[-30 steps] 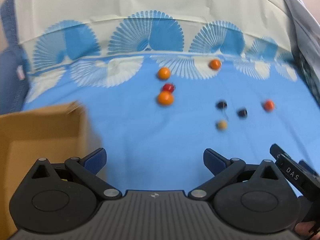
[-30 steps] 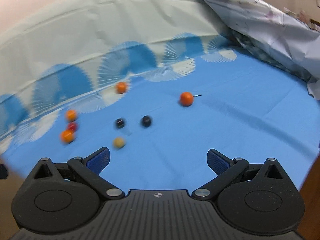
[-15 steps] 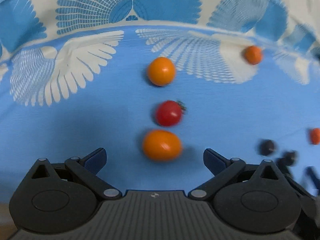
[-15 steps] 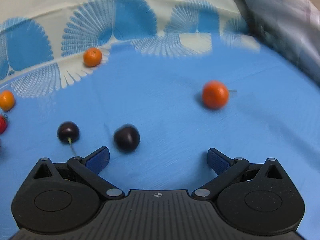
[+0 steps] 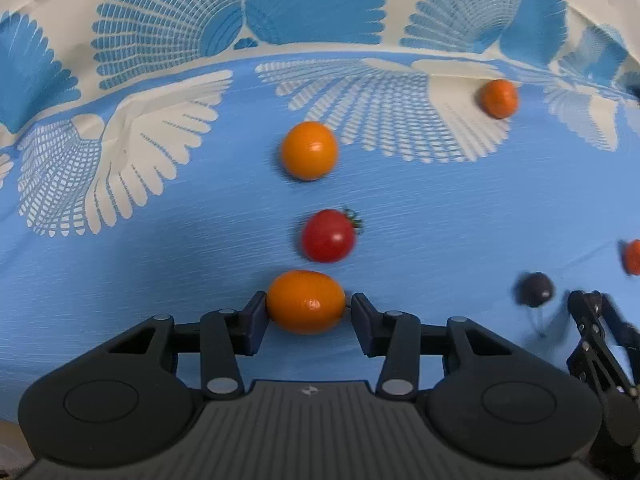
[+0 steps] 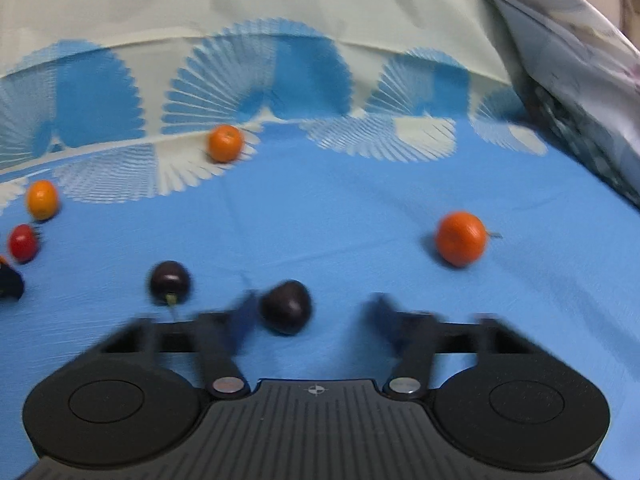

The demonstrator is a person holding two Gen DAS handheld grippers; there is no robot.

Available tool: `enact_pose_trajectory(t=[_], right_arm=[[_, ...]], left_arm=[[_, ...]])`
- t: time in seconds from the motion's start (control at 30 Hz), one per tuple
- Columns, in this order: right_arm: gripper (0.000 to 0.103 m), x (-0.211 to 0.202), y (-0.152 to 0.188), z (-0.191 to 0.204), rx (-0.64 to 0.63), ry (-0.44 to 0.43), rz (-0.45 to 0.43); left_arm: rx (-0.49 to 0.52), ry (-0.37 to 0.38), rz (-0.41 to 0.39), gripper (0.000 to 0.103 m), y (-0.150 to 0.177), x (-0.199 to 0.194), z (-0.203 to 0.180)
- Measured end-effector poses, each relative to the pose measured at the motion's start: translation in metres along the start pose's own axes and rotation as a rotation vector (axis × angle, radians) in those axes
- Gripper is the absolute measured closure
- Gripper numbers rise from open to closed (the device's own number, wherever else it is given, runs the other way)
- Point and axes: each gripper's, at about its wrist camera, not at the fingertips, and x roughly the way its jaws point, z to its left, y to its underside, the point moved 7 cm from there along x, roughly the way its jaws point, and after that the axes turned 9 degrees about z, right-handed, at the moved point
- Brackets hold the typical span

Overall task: Organize fruits
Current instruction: 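Grasp the orange kumquat with the left tool while the right tool grasps a dark cherry, then carry the kumquat and dark cherry with both tools over the cardboard box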

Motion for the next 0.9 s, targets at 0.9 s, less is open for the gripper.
enact_pose_trajectory(t=[0.9], right_arm=[[0.076, -0.264, 0.057, -0.001, -0.004, -0.202, -0.213]], left_arm=[[0.019, -0.004, -0.136, 0.053, 0.251, -0.232, 0.029]])
